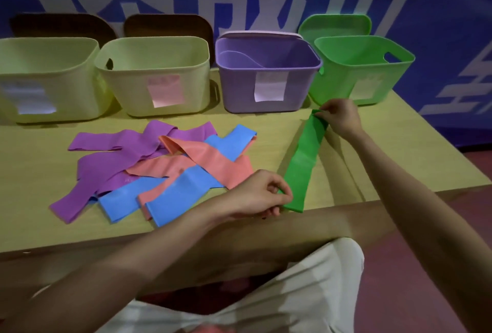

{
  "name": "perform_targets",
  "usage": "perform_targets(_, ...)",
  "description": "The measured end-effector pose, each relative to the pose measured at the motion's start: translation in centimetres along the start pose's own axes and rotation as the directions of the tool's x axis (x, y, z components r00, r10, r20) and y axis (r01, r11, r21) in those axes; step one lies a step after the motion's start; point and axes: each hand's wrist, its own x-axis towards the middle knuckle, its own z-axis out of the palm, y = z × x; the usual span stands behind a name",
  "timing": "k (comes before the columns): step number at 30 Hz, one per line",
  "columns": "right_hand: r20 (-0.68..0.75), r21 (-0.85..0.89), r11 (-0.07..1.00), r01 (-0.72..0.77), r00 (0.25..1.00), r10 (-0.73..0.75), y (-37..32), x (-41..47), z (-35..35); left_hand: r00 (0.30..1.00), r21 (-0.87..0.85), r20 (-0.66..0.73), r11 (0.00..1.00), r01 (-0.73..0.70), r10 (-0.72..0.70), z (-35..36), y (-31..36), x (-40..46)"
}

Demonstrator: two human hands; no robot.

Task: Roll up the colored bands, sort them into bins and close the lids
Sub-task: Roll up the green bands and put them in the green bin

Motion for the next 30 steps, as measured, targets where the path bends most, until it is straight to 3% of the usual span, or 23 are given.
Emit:
perform_targets(4, 0.033, -0.124, 0.992, 0.035, 0.999, -0.031, -0.6, 0.9, 1.7, 0.998, -0.09, -0.022, 0.994, 0.061, -0.063, 0.1, -0.1, 0.6)
perform_targets(11, -0.008, -0.088, 0.995, -0.04, 0.999, 0.039, 0.4, 1.9, 3.3, 0.983, -0.291, -0.051, 0.944, 0.153, -0.175, -0.1, -0.1, 2.0)
perform_targets(17, -0.1, -0.07, 0.988, -0.139, 0.986, 0.132, 0.5, 1.3, 3.1, 0.981, -0.336, -0.033, 0.927, 0.168, -0.19, -0.3, -0.2, 2.1)
perform_targets(19, -0.135, 0.033, 0.994, -0.105, 0.985, 0.108, -0.4, -0.3, 2.5, 0.98, -0.337, -0.025, 0.924, 0.178, -0.198, -0.4, -0.1, 2.1)
perform_targets(22, -0.026, 0.185, 0.982, -0.036, 0.999, 0.041, -1.9, -5.4, 1.6, 0.979, -0.327, -0.011, 0.926, 0.19, -0.205, -0.4, -0.1, 1.9)
perform_targets(30, 0.081, 0.29, 0.947, 0.14, 0.982, -0.169, -4.2, -17.1, -1.0, 0.974, -0.345, 0.012, 0.913, 0.217, -0.227, -0.4, 0.2, 1.9)
